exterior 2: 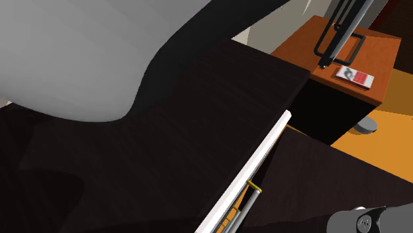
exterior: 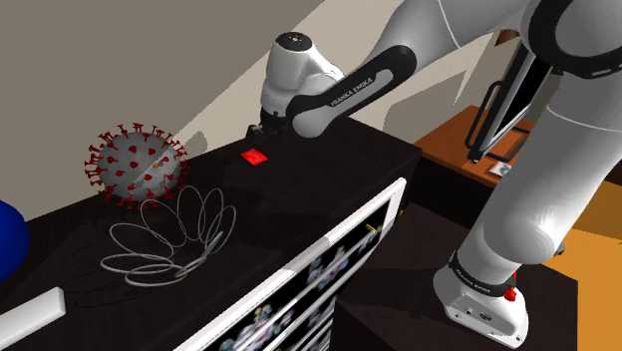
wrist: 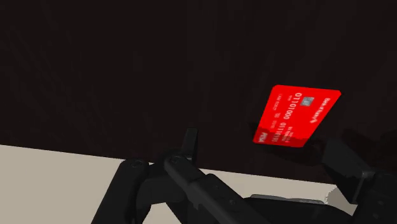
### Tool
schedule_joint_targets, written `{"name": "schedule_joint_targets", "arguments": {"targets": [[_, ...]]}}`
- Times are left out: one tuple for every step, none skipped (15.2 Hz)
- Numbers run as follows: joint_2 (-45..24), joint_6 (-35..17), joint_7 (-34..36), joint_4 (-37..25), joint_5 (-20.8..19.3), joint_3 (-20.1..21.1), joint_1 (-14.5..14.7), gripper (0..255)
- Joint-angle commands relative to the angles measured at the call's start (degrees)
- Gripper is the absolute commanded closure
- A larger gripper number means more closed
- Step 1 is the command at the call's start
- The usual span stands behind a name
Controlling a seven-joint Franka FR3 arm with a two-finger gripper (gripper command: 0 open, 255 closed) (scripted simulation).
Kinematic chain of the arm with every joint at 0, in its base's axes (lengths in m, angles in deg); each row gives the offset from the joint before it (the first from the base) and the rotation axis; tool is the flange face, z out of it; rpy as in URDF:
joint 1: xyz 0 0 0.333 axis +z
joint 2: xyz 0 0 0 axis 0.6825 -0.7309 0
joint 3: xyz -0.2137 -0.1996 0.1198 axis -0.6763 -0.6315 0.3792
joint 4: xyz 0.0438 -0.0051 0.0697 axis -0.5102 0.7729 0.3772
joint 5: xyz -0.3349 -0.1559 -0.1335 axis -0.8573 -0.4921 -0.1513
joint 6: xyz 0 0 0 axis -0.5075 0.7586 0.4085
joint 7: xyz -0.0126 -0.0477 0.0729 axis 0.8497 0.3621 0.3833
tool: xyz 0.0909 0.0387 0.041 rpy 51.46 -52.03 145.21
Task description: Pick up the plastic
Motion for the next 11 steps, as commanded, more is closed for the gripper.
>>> {"name": "schedule_joint_targets", "arguments": {"targets": [[-4.1, -1.8, 4.2, -3.7, -4.3, 0.1, 0.4, 0], [-6.0, -2.3, 6.1, -5.7, -6.3, -0.2, 0.9, 0], [-7.9, -2.8, 7.9, -7.8, -8.3, -0.5, 1.5, 0], [-9.8, -3.2, 9.6, -10.0, -10.1, -0.9, 2.1, 0], [-10.9, -3.4, 10.6, -11.3, -11.1, -1.3, 2.5, 0], [-11.3, -4.0, 11.2, -11.1, -11.7, -1.5, 2.7, 0], [-11.7, -4.5, 11.8, -10.8, -12.4, -1.8, 2.9, 0], [-12.1, -5.1, 12.4, -10.6, -13.0, -2.0, 3.0, 0], [-12.5, -5.6, 13.0, -10.5, -13.7, -2.3, 3.2, 0], [-12.9, -6.2, 13.7, -10.3, -14.4, -2.6, 3.4, 0], [-13.4, -6.7, 14.4, -10.1, -15.1, -2.9, 3.5, 0]]}}
